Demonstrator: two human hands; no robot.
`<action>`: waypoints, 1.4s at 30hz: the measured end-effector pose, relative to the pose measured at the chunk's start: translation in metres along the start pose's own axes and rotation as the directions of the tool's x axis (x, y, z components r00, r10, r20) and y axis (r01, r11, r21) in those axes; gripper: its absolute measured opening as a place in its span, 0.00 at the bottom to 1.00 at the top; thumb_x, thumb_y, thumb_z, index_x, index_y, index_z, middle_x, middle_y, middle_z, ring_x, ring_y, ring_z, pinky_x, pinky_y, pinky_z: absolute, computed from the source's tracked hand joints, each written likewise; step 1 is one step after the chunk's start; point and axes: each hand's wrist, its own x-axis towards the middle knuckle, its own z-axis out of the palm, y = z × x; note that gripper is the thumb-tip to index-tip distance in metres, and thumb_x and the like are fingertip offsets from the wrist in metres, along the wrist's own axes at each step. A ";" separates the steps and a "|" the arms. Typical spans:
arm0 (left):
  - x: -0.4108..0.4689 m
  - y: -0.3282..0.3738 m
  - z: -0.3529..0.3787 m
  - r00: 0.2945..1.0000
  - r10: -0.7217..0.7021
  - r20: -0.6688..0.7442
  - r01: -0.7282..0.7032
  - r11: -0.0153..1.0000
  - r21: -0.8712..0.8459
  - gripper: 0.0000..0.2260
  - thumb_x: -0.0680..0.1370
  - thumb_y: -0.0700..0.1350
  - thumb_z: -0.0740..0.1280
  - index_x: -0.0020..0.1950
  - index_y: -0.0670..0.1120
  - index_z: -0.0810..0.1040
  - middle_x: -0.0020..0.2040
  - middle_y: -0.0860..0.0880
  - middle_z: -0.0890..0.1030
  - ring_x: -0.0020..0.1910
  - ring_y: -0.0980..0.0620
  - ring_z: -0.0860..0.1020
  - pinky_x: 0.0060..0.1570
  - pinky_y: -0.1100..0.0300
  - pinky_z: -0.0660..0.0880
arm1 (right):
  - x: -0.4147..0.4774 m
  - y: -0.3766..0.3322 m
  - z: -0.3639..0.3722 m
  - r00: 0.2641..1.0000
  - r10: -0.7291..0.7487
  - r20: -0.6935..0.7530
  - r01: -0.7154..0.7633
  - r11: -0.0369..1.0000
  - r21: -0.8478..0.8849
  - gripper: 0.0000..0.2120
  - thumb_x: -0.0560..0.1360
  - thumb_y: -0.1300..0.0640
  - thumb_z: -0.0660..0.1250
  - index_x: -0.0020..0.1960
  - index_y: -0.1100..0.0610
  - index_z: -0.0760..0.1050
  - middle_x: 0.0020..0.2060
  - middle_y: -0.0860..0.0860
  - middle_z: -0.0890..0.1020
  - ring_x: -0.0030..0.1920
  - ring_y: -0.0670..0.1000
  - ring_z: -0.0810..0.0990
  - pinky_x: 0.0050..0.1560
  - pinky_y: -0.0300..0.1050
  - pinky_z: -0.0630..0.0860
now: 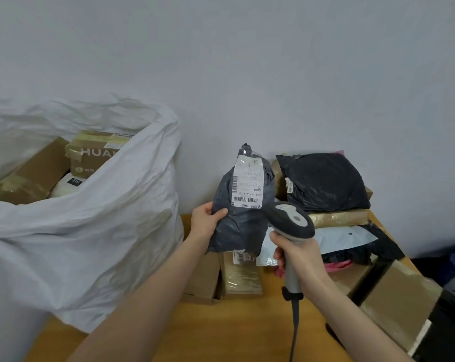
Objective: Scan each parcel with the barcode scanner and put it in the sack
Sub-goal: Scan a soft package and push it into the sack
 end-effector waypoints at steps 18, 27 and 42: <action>-0.009 -0.017 0.001 0.991 -0.012 -0.131 0.022 0.997 0.070 0.12 0.76 0.40 0.70 0.59 0.42 0.81 0.53 0.45 0.84 0.52 0.45 0.81 0.56 0.44 0.78 | -0.033 0.005 0.014 1.000 0.021 0.002 -0.021 0.992 -0.126 0.13 0.73 0.58 0.72 0.33 0.61 0.76 0.21 0.52 0.77 0.20 0.47 0.72 0.24 0.39 0.70; -0.010 -0.017 0.008 0.990 -0.011 -0.142 0.023 0.996 0.088 0.10 0.76 0.40 0.71 0.56 0.43 0.81 0.52 0.45 0.84 0.52 0.45 0.81 0.56 0.45 0.78 | -0.032 0.002 0.009 1.000 0.020 0.008 -0.019 0.991 -0.135 0.14 0.73 0.59 0.72 0.32 0.61 0.75 0.20 0.51 0.76 0.19 0.46 0.71 0.22 0.36 0.68; -0.016 -0.008 0.022 0.982 0.017 -0.186 0.001 0.995 0.095 0.12 0.76 0.40 0.70 0.58 0.41 0.81 0.52 0.45 0.84 0.51 0.47 0.82 0.54 0.49 0.79 | -0.027 -0.006 -0.008 0.998 0.015 0.061 -0.008 0.995 -0.100 0.13 0.74 0.59 0.72 0.33 0.60 0.74 0.21 0.51 0.75 0.19 0.47 0.71 0.22 0.38 0.68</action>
